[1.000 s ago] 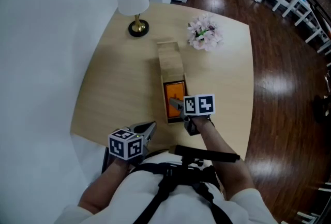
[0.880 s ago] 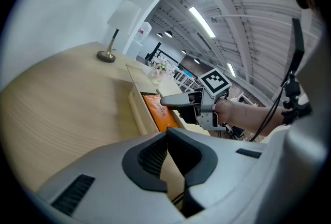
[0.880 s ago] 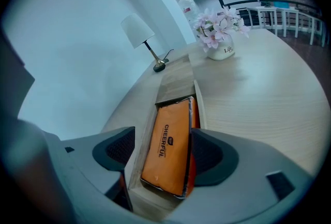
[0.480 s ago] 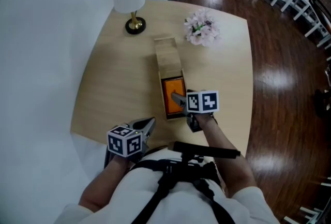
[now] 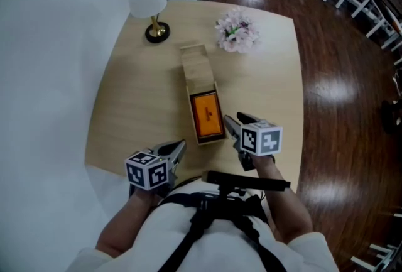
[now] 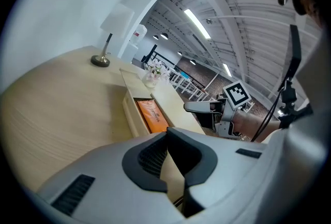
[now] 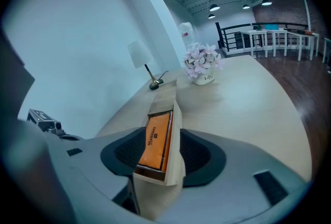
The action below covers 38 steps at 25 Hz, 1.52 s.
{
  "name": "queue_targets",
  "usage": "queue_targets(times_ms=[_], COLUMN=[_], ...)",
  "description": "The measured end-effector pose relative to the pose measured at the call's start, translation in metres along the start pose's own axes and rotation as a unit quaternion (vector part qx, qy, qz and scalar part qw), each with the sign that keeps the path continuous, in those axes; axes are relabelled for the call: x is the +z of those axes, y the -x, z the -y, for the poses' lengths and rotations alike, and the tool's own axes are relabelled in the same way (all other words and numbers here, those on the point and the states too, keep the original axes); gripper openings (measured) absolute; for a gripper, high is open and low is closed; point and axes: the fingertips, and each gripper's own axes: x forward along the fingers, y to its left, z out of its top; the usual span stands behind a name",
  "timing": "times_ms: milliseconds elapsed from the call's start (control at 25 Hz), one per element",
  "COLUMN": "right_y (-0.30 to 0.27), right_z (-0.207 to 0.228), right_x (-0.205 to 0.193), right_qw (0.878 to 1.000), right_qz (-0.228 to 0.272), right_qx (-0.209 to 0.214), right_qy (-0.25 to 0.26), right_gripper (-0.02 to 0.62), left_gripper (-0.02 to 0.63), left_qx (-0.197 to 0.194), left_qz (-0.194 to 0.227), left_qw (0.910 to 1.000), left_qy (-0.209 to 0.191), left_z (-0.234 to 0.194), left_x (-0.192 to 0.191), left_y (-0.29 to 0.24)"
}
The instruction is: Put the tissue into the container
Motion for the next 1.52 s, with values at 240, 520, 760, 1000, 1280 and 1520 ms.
queue_targets(times_ms=[240, 520, 760, 1000, 1280, 1520], right_y=[0.042, 0.084, 0.1, 0.107, 0.109, 0.112], right_z=[0.023, 0.043, 0.04, 0.046, 0.042, 0.04], right_x=[-0.003, -0.029, -0.047, -0.055, -0.057, -0.057], right_qw=[0.997, 0.989, 0.988, 0.987, 0.987, 0.988], right_qz=[0.057, 0.1, 0.108, 0.119, 0.116, 0.116], right_qx=[-0.04, -0.078, -0.081, -0.084, -0.081, -0.08], right_qy=[-0.044, -0.083, -0.076, -0.072, -0.072, -0.069], right_gripper=[0.084, 0.046, 0.046, 0.046, 0.04, 0.0], left_gripper=[0.0, 0.0, 0.0, 0.0, 0.0, 0.0], left_qx=[-0.008, -0.05, -0.07, -0.067, -0.081, -0.082], left_qz=[0.011, 0.02, 0.021, -0.002, -0.029, -0.031], left_qw=[0.9999, 0.9982, 0.9964, 0.9956, 0.9924, 0.9925], left_qy=[-0.009, -0.025, -0.044, -0.066, -0.087, -0.085], left_z=[0.01, 0.031, 0.054, 0.064, 0.077, 0.077], left_x=[0.007, 0.022, 0.03, 0.021, 0.012, 0.01], left_y=[0.002, 0.008, 0.009, 0.002, -0.006, -0.006])
